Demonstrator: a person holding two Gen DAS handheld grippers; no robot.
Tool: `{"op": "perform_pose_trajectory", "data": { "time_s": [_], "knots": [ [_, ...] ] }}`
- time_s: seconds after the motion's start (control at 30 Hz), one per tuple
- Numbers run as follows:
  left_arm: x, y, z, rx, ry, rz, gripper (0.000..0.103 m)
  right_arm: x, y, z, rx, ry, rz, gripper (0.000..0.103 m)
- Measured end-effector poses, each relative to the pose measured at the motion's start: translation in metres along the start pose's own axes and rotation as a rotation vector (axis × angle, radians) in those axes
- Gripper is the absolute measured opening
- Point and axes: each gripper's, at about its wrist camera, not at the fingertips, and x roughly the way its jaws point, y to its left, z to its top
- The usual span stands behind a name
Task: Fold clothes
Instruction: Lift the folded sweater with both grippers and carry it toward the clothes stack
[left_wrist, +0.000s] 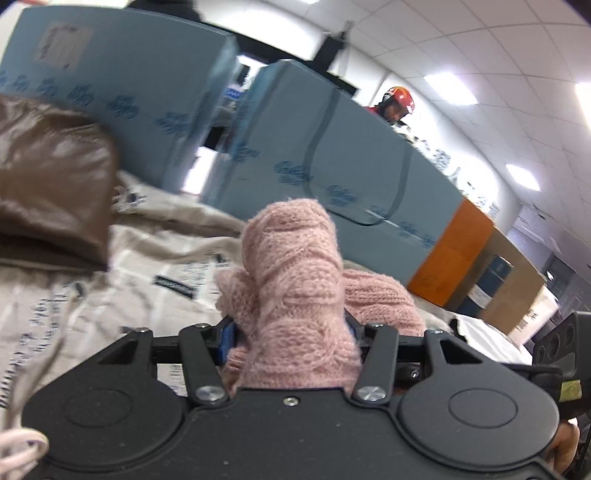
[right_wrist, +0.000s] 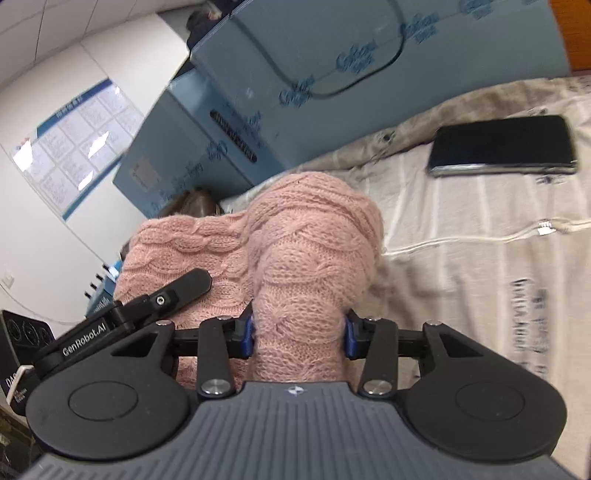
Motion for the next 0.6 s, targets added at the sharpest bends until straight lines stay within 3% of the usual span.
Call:
{"op": "perform_pose_trajectory", "data": {
  "time_s": [0.3,0.6],
  "knots": [
    [0.033,-0.071,-0.012,0.036,0.028,-0.145,0.052,-0.087,-0.041,0.007,-0.008,-0.154,-0.062,0.035],
    [0.104,-0.182,-0.023,0.249,0.115,-0.283,0.052,-0.177,-0.109,0.022,0.039,-0.350,-0.191,0.033]
  ]
}}
